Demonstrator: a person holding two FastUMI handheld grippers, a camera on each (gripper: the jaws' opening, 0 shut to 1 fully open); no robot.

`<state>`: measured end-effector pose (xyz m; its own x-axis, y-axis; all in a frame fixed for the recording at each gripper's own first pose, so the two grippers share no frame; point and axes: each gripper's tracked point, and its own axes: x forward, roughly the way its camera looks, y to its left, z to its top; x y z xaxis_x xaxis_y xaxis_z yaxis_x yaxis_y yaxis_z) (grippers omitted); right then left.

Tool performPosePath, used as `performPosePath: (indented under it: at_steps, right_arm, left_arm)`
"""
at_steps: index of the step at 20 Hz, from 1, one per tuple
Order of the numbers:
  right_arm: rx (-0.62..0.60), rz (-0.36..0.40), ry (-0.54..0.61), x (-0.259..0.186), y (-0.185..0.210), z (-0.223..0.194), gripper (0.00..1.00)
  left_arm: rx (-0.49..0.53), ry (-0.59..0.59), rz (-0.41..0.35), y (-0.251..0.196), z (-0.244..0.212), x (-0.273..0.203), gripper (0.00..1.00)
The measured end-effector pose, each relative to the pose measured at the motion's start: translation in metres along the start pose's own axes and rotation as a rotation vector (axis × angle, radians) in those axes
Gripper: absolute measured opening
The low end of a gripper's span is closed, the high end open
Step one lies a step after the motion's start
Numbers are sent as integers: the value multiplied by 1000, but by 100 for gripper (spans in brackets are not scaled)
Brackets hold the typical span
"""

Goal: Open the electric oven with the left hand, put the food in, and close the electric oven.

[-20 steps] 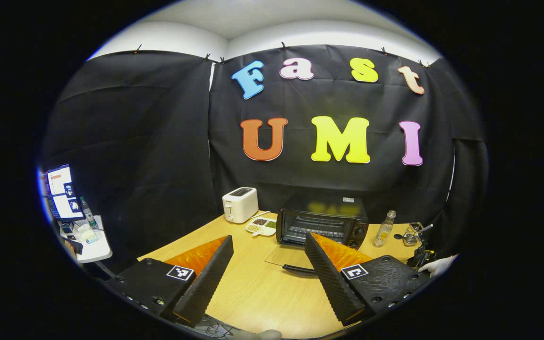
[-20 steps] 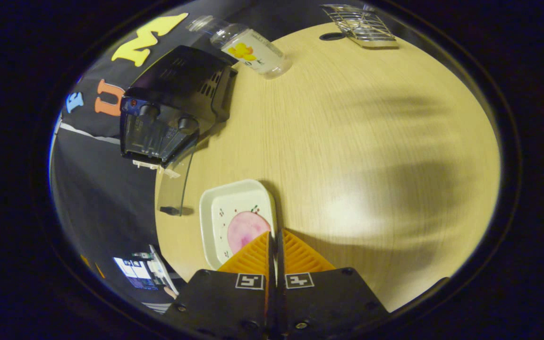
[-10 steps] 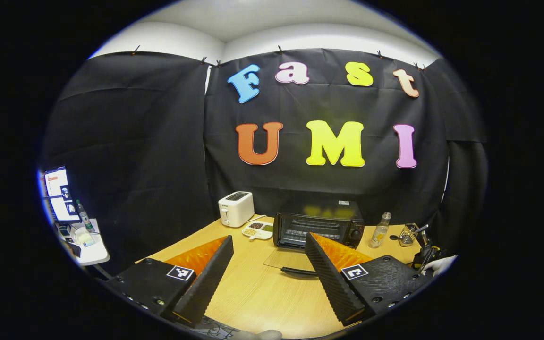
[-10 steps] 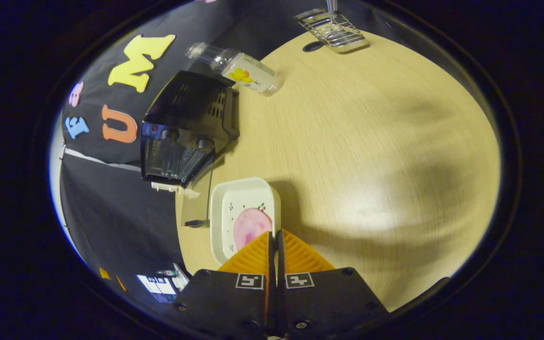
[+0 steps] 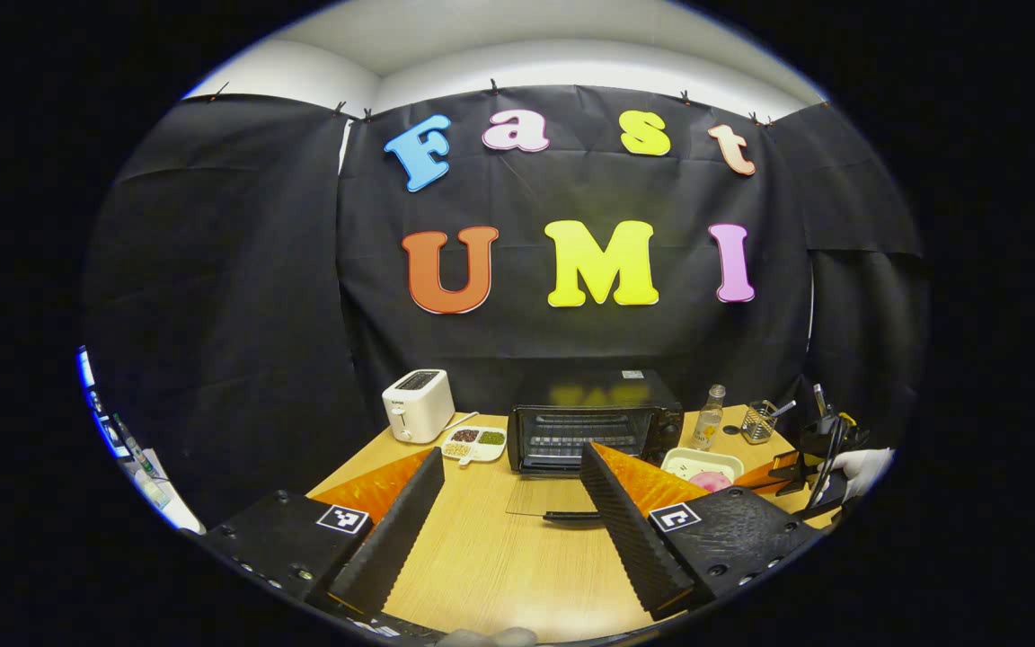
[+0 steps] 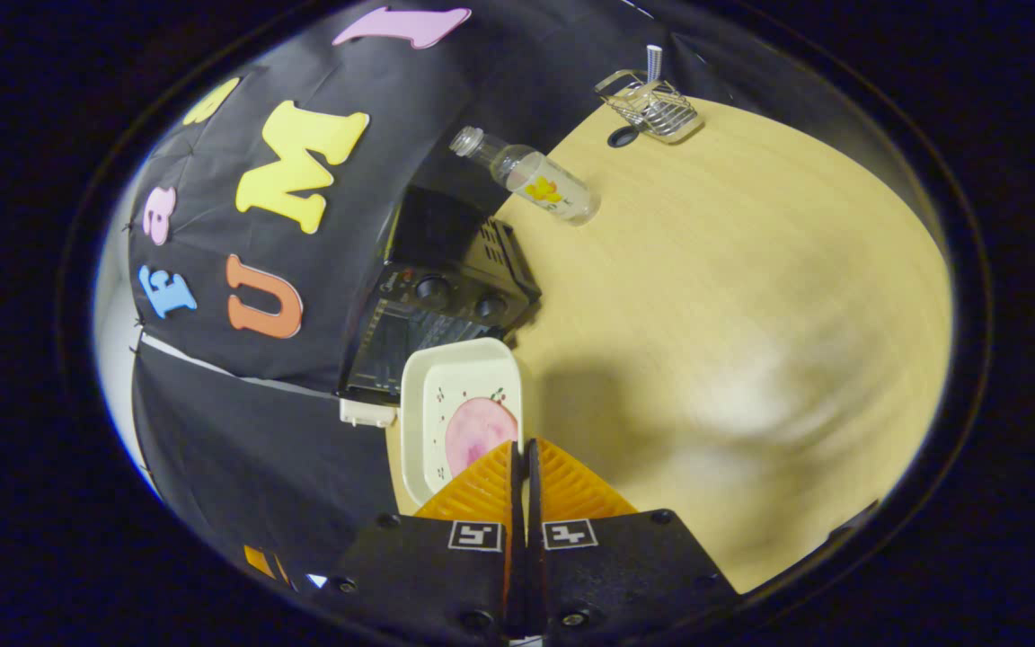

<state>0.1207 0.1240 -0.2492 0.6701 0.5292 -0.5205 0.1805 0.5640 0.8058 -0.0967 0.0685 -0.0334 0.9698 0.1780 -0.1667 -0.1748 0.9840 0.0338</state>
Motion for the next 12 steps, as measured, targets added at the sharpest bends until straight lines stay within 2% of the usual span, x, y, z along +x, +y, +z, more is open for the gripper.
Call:
performPosePath:
  at_steps: [1, 3, 7, 8, 10, 11, 12]
  right_arm:
    - [19, 14, -22, 7, 13, -10, 4]
    - [58, 25, -67, 25, 33, -32, 4]
    - [172, -10, -143, 56, 53, -72, 4]
    - [176, -20, -135, 68, 56, -82, 0]
    - [171, -17, -119, 88, 64, -95, 4]
    - [170, -12, -109, 96, 69, -100, 0]
    - [169, -5, -105, 104, 74, -101, 4]
  left_arm:
    - [6, 1, -17, 4, 0, 0, 98]
    - [22, 0, -43, 14, 0, 1, 98]
    - [33, 15, -77, 31, -5, 2, 98]
    - [38, 21, -74, 36, -7, 4, 98]
    - [37, 29, -74, 40, -9, 7, 98]
    - [36, 32, -69, 42, -10, 9, 98]
    - [33, 40, -62, 46, -10, 11, 97]
